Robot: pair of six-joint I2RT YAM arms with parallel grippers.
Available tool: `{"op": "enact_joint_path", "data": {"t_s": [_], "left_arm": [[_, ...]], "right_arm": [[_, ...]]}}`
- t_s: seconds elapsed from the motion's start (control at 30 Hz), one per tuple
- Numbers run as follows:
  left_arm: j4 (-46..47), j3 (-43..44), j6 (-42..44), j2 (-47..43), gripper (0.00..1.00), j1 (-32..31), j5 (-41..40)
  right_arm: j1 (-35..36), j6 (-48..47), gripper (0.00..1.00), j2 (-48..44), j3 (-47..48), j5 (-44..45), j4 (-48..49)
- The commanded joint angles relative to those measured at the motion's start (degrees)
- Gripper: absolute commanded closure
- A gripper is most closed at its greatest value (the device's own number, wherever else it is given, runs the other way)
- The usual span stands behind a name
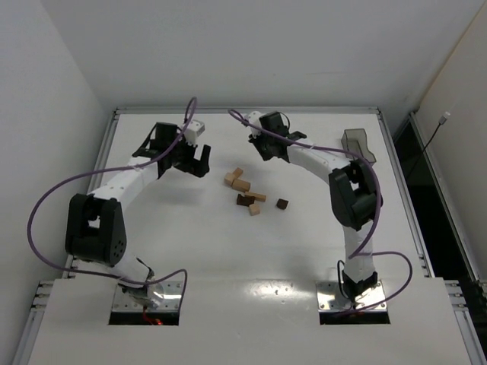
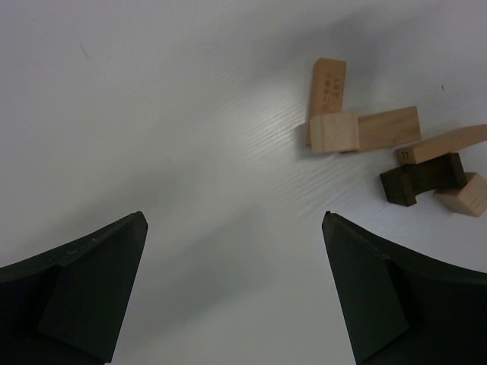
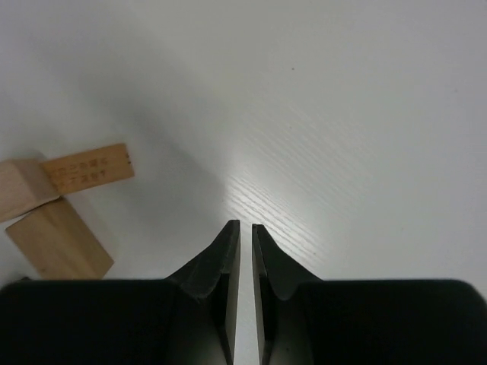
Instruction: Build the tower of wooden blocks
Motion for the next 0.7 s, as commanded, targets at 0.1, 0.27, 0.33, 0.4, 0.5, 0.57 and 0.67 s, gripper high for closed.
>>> {"op": "enact_joint_path", "data": {"t_s": [0.1,0.27,0.33,0.4,0.5,0.57,0.67], "left_arm": [[2.44,9.48,-3.81,10.22,0.0,-6.74,-5.5],[2.44,18.26,-6.18,19.97,0.27,-10.61,-8.14],[1.92,23.08,-7.76,25.32,0.45,-10.61,-6.39],[0.52,26.26,-8.3,28.76,0.6,-10.61,-4.72],[-0.1,29.25,-8.91,32.9,0.84,-11.23,-4.19],[-0.1,29.26,-8.91,34.05,0.89,-11.93,-3.66],[-0.1,28.74,-9.53,35.45,0.93,-12.63,-2.08]], "right_arm": [[2.07,6.43,0.89,0.81,1.89,17.65,4.11],[-0.82,7.58,0.86,-2.17,-1.89,21.0,4.11],[-2.14,8.27,0.86,-3.66,-3.29,20.3,3.32],[-3.2,8.98,0.86,-4.37,-4.0,19.78,2.71],[-6.1,12.67,0.84,-4.38,-4.0,15.4,-0.54],[-7.24,14.43,0.84,-4.38,-4.79,13.19,-0.55],[-7.25,15.05,0.87,-4.38,-5.5,8.38,-1.25]]}}
